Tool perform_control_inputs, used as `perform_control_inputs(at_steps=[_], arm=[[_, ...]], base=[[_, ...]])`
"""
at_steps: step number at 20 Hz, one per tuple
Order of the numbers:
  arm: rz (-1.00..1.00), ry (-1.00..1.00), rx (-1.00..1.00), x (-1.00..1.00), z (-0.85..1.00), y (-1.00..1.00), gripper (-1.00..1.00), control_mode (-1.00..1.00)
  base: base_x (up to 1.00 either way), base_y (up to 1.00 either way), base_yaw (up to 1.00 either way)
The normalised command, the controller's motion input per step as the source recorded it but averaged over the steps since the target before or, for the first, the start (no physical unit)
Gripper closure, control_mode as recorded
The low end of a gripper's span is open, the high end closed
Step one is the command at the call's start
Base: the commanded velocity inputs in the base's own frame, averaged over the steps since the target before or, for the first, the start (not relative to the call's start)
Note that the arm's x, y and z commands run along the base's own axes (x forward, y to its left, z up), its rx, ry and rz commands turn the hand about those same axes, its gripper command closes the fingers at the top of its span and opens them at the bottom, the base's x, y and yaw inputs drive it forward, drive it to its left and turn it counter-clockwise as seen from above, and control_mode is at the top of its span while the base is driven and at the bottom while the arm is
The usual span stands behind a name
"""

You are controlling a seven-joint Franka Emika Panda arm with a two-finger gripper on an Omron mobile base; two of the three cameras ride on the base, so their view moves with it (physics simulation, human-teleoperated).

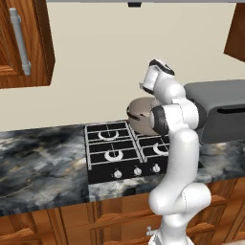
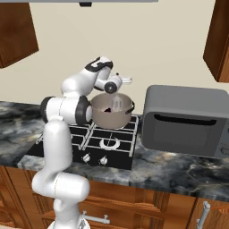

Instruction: Put the lemon wedge and eggplant in the pot. Retrieve the spatula and lightly stir the vegetables in the pot.

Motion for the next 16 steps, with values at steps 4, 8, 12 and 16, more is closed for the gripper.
perform_control_inputs(at_steps=[4, 8, 12, 16], arm=[[0.0, 0.0, 0.0, 0.11, -0.41, -0.04, 1.0, -1.0], [0.0, 0.0, 0.0, 0.27, -0.39, 0.0, 1.0, -1.0], [0.0, 0.0, 0.0, 0.39, -0.36, 0.0, 1.0, -1.0], [0.0, 0.0, 0.0, 0.49, -0.21, 0.0, 1.0, -1.0]], base=[[0.0, 0.0, 0.0], [0.0, 0.0, 0.0], [0.0, 0.0, 0.0], [0.0, 0.0, 0.0]])
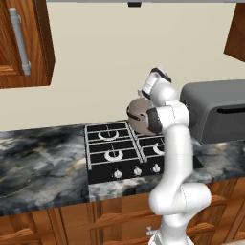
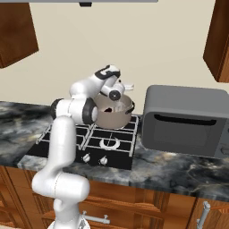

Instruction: Put the lemon wedge and eggplant in the pot. Retrieve the spatula and lightly stir the vegetables in the pot.

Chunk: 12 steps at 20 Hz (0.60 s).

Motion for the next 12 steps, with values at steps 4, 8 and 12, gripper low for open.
perform_control_inputs(at_steps=[4, 8, 12], arm=[[0.0, 0.0, 0.0, 0.47, -0.13, 0.06, 1.0, -1.0], [0.0, 0.0, 0.0, 0.41, -0.01, 0.17, 1.0, -1.0], [0.0, 0.05, 0.0, 0.21, 0.0, 0.24, 1.0, -1.0]], base=[[0.0, 0.0, 0.0], [0.0, 0.0, 0.0], [0.0, 0.0, 0.0]])
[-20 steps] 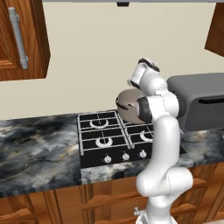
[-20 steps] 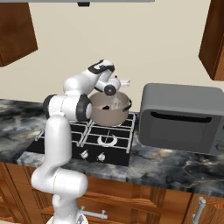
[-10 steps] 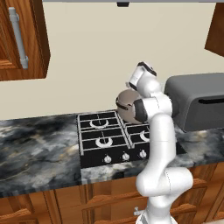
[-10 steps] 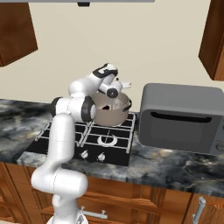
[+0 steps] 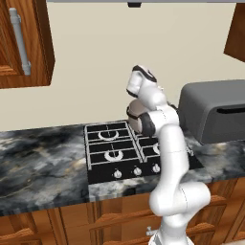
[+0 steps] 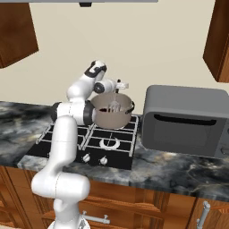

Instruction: Put the lemon wedge and eggplant in the pot. Retrieve the spatula and lightly stir the vegetables in the pot.

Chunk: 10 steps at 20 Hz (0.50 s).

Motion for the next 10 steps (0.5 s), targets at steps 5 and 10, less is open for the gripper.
perform_control_inputs(at_steps=[5, 10], arm=[[0.0, 0.24, 0.0, 0.01, -0.03, 0.28, 1.0, -1.0], [0.0, 0.23, 0.06, 0.0, 0.1, 0.26, 1.0, -1.0]], base=[[0.0, 0.0, 0.0], [0.0, 0.0, 0.0]])
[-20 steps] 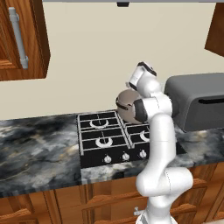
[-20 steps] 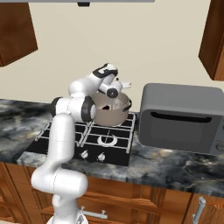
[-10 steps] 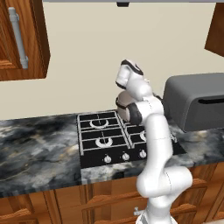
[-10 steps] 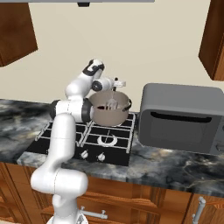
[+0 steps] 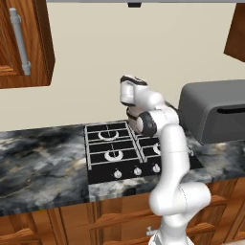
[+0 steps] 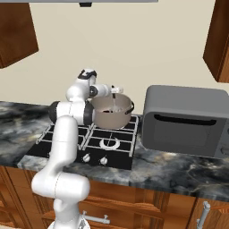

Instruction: Put the lemon wedge and eggplant in the pot. Retrieve the spatula and lightly stir the vegetables in the pot.

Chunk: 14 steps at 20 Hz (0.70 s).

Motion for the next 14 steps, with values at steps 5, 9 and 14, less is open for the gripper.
perform_control_inputs(at_steps=[5, 9, 14], arm=[[0.0, 0.15, 0.15, 0.16, 0.35, 0.29, 1.0, -1.0], [0.0, 0.09, 0.25, 0.15, 0.33, 0.32, 1.0, -1.0], [0.0, 0.01, 0.28, 0.27, 0.4, 0.39, 1.0, -1.0]], base=[[0.0, 0.0, 0.0], [0.0, 0.0, 0.0], [0.0, 0.0, 0.0]])
